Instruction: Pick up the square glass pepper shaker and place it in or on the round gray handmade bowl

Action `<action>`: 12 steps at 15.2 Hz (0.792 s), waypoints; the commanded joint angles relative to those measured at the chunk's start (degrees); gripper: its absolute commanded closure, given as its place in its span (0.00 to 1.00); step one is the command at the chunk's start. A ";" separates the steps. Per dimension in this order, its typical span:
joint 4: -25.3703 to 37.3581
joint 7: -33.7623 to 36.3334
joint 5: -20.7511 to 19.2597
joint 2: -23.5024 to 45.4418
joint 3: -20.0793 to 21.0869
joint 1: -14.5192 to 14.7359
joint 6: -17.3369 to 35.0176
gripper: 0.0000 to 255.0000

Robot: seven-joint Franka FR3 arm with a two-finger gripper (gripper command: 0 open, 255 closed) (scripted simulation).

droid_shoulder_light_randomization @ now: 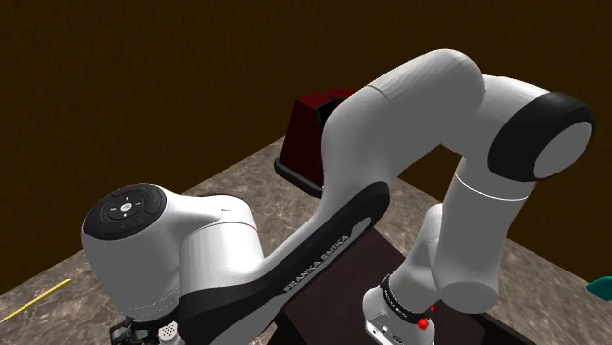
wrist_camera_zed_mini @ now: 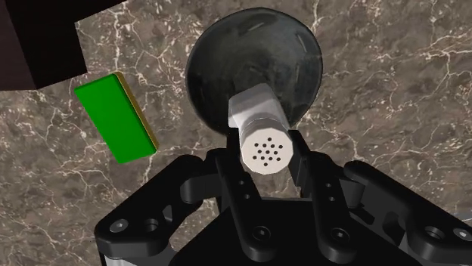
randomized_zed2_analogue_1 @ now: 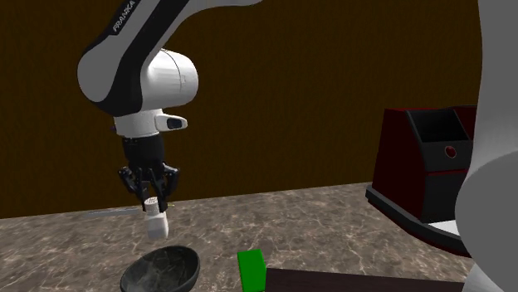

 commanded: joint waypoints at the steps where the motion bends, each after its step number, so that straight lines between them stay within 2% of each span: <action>1: -0.52 0.62 -0.82 1.00 -0.34 0.30 1.39 1.00; 12: -1.19 3.91 -5.76 7.57 -3.13 2.40 7.80 1.00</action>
